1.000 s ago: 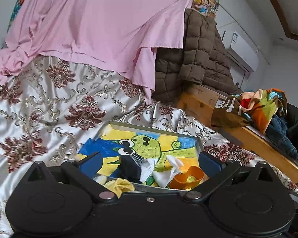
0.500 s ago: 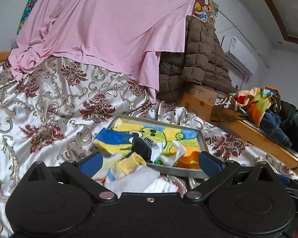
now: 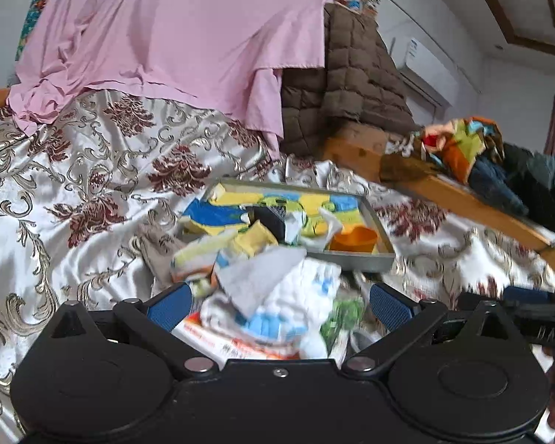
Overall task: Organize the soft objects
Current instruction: 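Withdraw both tools from the tray toward the remaining pile, then move the left tool toward the white printed strip while the right tool approaches the grey face mask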
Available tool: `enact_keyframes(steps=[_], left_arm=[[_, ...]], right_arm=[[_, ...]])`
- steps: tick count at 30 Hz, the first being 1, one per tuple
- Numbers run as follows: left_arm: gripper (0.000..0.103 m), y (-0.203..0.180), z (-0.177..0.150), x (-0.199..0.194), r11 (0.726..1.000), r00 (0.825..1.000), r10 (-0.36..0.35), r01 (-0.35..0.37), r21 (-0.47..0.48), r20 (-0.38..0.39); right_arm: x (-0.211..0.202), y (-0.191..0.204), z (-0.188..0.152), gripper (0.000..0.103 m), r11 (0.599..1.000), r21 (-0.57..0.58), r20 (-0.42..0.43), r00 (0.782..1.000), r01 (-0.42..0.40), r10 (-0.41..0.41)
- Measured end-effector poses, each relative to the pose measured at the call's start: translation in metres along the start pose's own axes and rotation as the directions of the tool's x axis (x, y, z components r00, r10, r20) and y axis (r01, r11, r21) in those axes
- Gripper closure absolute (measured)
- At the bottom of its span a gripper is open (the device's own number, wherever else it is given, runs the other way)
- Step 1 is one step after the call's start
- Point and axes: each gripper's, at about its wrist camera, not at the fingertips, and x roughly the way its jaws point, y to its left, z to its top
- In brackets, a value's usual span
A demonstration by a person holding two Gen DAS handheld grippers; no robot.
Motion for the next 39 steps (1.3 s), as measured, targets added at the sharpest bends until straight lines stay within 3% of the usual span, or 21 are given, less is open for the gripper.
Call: enact_keyframes(steps=[20,39], left_arm=[[0.001,-0.006,-0.040,0.000,0.984,0.991,-0.060,0.079,0.161,-0.121],[0.001,-0.008,-0.048,0.019,0.964,0.975,-0.082,0.130,0.232,-0.206]], right_arm=[[0.031,0.029,-0.014,0.000,0.985,-0.138,-0.212,0.975,-0.101,0.070],[0.051,0.035,-0.023,0.000,0.979,-0.163,-0.310,0.948,-0.120,0.064]])
